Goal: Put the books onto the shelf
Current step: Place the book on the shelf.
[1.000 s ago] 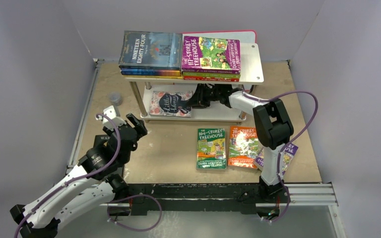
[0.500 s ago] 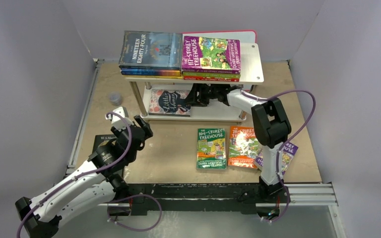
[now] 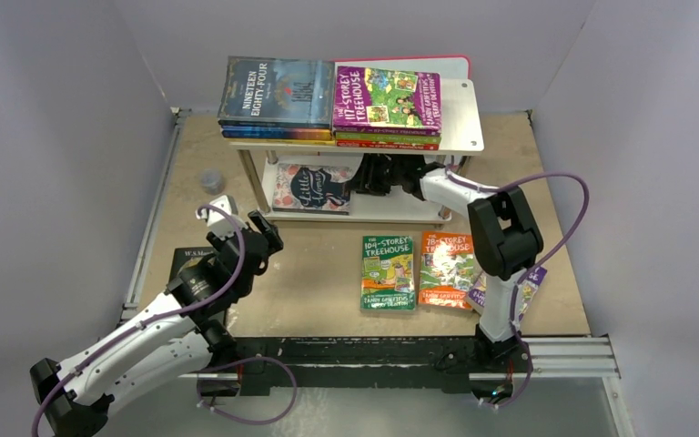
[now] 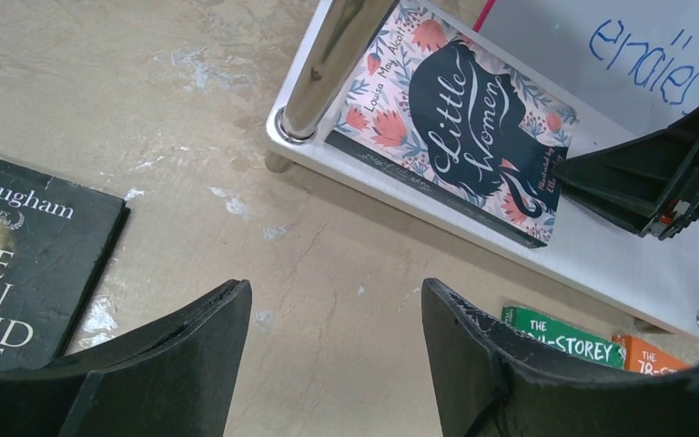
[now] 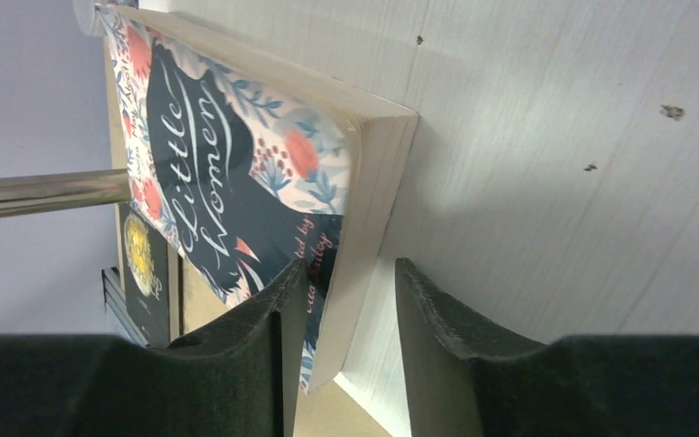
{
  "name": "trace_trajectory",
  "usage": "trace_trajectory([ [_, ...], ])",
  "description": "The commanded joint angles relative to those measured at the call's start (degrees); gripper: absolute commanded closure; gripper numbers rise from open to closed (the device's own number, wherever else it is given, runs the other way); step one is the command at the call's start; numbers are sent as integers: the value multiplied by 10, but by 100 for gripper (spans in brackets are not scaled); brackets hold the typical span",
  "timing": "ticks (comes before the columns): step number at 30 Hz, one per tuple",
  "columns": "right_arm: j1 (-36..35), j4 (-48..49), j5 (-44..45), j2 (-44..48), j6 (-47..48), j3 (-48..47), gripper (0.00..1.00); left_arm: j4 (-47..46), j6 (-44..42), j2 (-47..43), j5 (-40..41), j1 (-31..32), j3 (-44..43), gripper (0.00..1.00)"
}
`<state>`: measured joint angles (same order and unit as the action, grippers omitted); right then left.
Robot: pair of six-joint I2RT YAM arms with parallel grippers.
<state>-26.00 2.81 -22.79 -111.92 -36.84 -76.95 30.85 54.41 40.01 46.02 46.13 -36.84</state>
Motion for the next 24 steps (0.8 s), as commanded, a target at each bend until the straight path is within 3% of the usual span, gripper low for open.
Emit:
trace_trajectory([
  [1, -10, -8, 3, -25, 5, -13, 60, -18, 5, -6, 7, -2, 2, 32],
  [6, -12, -2, -13, -37, -4, -25, 68, -12, 6, -16, 10, -2, 4, 32],
  [16, -19, 31, -35, -40, -43, -6, 73, -8, 5, -21, 13, -2, 4, 32],
  [21, -19, 17, -22, -34, -39, -6, 69, -4, 5, -23, 12, -2, 5, 32],
  [24, -19, 16, 4, -8, -45, 14, 61, 3, 11, -26, 10, -2, 5, 32],
])
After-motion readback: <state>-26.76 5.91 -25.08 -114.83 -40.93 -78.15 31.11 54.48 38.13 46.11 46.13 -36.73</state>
